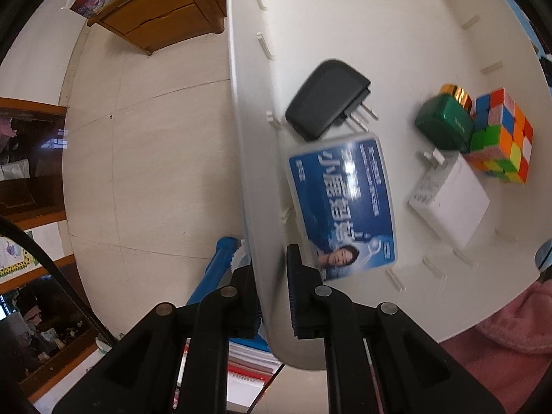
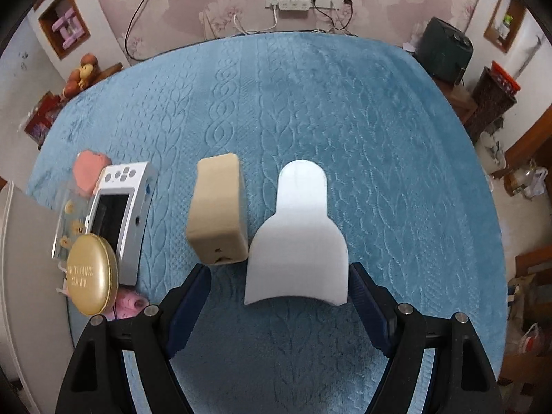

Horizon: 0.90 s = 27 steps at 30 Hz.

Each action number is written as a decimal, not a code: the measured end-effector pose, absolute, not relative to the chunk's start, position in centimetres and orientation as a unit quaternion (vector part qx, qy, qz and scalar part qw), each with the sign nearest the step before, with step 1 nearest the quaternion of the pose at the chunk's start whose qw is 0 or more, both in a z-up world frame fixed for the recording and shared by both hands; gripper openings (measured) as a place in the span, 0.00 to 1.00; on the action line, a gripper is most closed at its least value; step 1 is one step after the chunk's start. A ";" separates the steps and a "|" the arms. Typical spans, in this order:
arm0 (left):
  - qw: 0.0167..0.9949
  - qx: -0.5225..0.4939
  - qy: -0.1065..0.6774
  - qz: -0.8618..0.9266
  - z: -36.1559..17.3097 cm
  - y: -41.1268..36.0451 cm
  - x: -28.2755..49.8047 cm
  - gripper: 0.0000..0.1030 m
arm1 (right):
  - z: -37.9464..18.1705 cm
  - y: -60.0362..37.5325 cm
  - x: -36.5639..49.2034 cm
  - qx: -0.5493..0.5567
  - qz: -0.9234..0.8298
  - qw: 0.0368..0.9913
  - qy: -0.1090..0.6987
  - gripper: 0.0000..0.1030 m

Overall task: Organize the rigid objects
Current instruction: 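Grasp the white curved plastic piece with the right gripper, then carry the white curved piece into the tray and open the right gripper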

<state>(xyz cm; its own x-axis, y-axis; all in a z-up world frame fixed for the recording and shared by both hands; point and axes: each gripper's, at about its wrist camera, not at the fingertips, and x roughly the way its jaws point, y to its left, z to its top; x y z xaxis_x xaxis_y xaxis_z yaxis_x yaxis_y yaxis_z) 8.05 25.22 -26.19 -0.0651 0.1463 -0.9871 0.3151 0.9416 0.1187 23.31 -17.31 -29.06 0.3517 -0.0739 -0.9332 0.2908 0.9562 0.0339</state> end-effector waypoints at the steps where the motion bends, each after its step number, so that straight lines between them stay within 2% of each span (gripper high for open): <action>1: 0.664 0.159 0.728 -0.063 -26.2 25.3 7.8 0.10 | -29.1 -17.4 23.2 0.101 -0.113 0.816 0.558 0.78; 5: 0.661 0.152 0.732 -0.060 -26.3 25.8 6.9 0.12 | -28.8 -17.4 22.9 0.116 -0.113 0.815 0.556 0.72; 7: 0.665 0.148 0.730 -0.059 -26.2 26.1 6.5 0.14 | -28.6 -17.3 22.8 0.111 -0.117 0.818 0.553 0.55; 27: 0.692 0.112 0.708 -0.089 -25.6 28.8 5.2 0.13 | -23.8 -15.1 18.5 0.129 -0.094 0.832 0.531 0.54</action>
<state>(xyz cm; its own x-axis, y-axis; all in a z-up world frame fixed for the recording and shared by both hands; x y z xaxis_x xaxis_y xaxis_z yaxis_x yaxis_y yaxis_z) 5.21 28.84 -25.64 -0.0174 0.0361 -0.9992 0.2823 0.9589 0.0298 18.46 -15.09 -23.76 0.4173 -0.0191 -0.9086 0.2942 0.9488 0.1152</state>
